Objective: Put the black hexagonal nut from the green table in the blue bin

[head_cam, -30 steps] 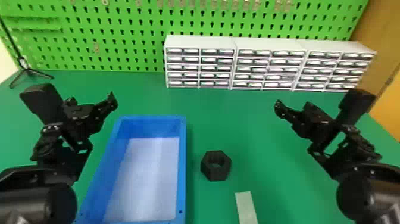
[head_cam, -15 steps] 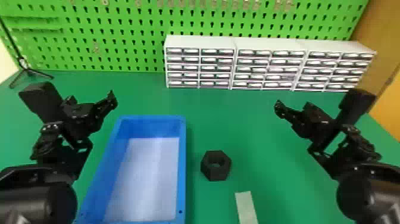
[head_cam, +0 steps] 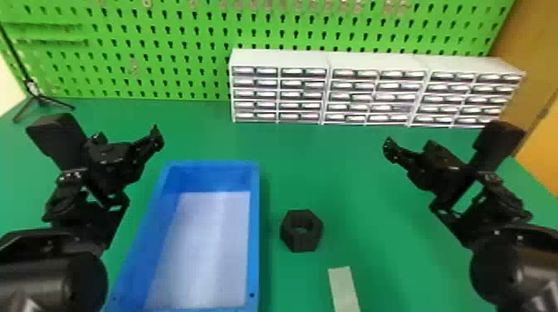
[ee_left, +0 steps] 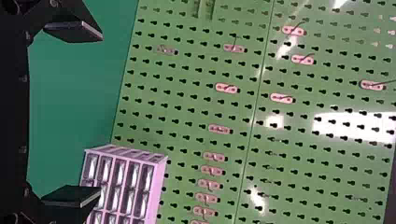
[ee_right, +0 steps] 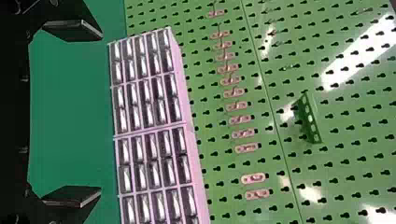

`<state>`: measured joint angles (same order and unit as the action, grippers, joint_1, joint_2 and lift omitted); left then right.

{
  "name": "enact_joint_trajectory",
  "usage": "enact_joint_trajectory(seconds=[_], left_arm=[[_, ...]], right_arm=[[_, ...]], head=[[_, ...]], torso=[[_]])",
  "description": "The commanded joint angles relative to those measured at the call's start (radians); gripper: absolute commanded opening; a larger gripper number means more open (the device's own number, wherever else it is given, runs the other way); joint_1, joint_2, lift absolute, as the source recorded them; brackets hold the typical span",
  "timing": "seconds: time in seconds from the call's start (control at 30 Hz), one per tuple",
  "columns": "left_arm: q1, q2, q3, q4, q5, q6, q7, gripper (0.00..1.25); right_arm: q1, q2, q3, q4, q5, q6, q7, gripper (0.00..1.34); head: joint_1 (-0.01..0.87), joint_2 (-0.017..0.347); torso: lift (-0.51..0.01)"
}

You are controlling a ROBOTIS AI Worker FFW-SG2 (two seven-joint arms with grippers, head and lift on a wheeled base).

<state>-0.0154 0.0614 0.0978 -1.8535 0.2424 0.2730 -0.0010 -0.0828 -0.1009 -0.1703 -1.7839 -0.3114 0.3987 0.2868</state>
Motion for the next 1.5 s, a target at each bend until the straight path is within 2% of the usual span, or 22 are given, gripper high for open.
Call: enact_joint_trajectory(seconds=[0.0, 0.33, 0.53, 0.63, 0.8, 0.93, 1.27, 1.47], left_arm=[[0.000, 0.000, 0.000, 0.000, 0.000, 0.000, 0.001, 1.12], [0.000, 0.000, 0.000, -0.001, 0.000, 0.000, 0.001, 1.12], [0.000, 0.000, 0.002, 0.000, 0.000, 0.000, -0.001, 1.12], [0.002, 0.002, 0.003, -0.001, 0.000, 0.000, -0.001, 1.12], [0.002, 0.002, 0.003, -0.001, 0.000, 0.000, 0.001, 1.12], [0.003, 0.000, 0.005, -0.001, 0.000, 0.000, 0.001, 1.12], [0.005, 0.000, 0.005, -0.001, 0.000, 0.000, -0.001, 1.12], [0.006, 0.000, 0.005, -0.001, 0.000, 0.000, -0.001, 1.12]], right_arm=[[0.000, 0.000, -0.001, 0.000, 0.000, 0.000, 0.000, 1.20], [-0.006, 0.003, -0.017, -0.022, 0.014, 0.049, 0.000, 1.20], [-0.015, 0.004, -0.029, -0.058, 0.032, 0.144, 0.000, 1.20], [-0.023, 0.006, -0.034, -0.084, 0.051, 0.210, 0.000, 1.20], [-0.038, -0.005, -0.029, -0.141, 0.046, 0.356, -0.047, 1.20], [-0.055, -0.019, -0.011, -0.180, 0.044, 0.457, -0.054, 1.20], [-0.084, -0.033, 0.034, -0.259, 0.044, 0.718, -0.078, 1.20], [-0.109, -0.033, 0.071, -0.325, 0.118, 0.887, -0.078, 1.20]], head=[[0.692, 0.008], [0.692, 0.008], [0.692, 0.008], [0.692, 0.008], [0.692, 0.008], [0.692, 0.008], [0.692, 0.008], [0.692, 0.008]], torso=[[-0.097], [-0.097], [-0.097], [-0.097], [-0.097], [-0.097], [-0.097], [-0.097]])
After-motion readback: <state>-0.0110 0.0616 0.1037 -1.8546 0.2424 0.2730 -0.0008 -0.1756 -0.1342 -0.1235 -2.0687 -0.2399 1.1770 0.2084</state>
